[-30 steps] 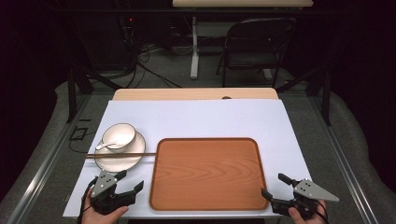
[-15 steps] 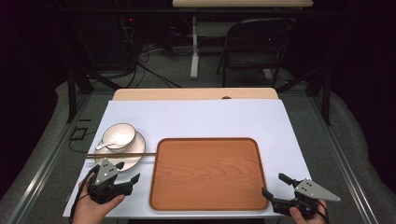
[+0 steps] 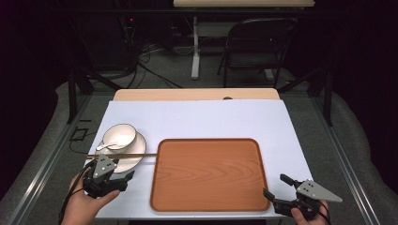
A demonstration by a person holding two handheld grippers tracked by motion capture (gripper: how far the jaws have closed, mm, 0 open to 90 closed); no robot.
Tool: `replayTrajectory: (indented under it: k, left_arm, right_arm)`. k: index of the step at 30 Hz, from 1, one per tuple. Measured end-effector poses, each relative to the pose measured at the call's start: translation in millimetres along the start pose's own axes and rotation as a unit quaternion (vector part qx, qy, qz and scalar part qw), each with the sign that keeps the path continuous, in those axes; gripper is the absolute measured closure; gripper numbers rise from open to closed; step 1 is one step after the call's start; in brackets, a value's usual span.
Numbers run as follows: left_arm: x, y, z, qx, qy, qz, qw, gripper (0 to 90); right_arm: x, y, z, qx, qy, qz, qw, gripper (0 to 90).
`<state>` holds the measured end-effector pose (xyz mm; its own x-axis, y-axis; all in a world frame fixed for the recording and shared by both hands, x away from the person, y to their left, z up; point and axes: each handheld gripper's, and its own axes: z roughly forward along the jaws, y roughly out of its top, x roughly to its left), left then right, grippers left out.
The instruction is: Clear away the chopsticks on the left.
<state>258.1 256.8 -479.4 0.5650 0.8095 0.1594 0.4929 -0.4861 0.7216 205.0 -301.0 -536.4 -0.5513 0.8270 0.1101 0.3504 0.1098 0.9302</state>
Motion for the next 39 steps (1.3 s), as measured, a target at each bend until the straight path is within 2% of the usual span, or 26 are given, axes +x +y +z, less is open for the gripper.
replayTrajectory:
  k: [5, 10, 15, 18, 19, 20, 24, 26, 27, 28, 31, 39]
  left_arm:
    - [3.9, -0.3, -1.2, 0.012, 0.002, 0.006, 0.9999, 37.7]
    - [9.2, -1.3, -2.6, 0.025, 0.019, 0.027, 0.9991, 37.0]
    - [13.7, -1.9, -3.2, 0.049, 0.025, 0.05, 0.9973, 40.5]
    - [17.1, -3.1, -3.2, 0.052, 0.035, 0.073, 0.9954, 41.7]
    - [17.1, -3.1, -3.2, 0.052, 0.035, 0.073, 0.9954, 42.1]
    - [19.1, -3.9, -3.4, 0.055, 0.041, 0.083, 0.9942, 42.9]
    - [22.8, -4.3, -3.6, 0.064, 0.046, 0.099, 0.992, 45.4]
    - [23.9, -4.4, -3.5, 0.068, 0.047, 0.103, 0.9913, 47.5]
    - [27.0, -4.9, -3.4, 0.077, 0.044, 0.113, 0.9896, 49.3]
    - [28.2, -5.0, -3.4, 0.08, 0.043, 0.118, 0.9889, 50.2]
    - [31.0, -5.3, -3.1, 0.085, 0.045, 0.124, 0.9877, 53.1]
    - [43.8, -7.6, 1.4, 0.102, 0.054, 0.164, 0.9796, 57.6]
  right_arm:
    - [-0.1, 0.0, 0.0, 0.0, 0.0, 0.001, 1.0, 14.6]
    - [-0.2, -0.1, 0.0, 0.0, 0.0, 0.001, 1.0, 14.6]
    - [-0.3, -0.1, 0.1, 0.0, 0.001, 0.002, 1.0, 14.6]
    - [-0.1, -0.2, 0.0, 0.0, 0.001, 0.003, 1.0, 14.6]
    - [-0.1, -0.2, 0.0, 0.0, 0.001, 0.003, 1.0, 14.6]
    - [-0.3, -0.2, -0.1, 0.0, 0.001, 0.003, 1.0, 14.6]
    - [-0.6, -0.2, -0.1, 0.0, 0.001, 0.002, 1.0, 14.6]
    - [-0.6, -0.2, -0.1, 0.0, 0.001, 0.002, 1.0, 14.6]
    - [-0.6, -0.2, -0.1, 0.0, 0.001, 0.002, 1.0, 14.6]
    - [-0.6, -0.2, -0.1, 0.0, 0.001, 0.002, 1.0, 14.6]
    - [-0.7, -0.2, -0.1, 0.0, 0.001, 0.003, 1.0, 14.6]
    - [-0.9, -0.2, 0.1, 0.0, 0.002, 0.003, 1.0, 14.6]
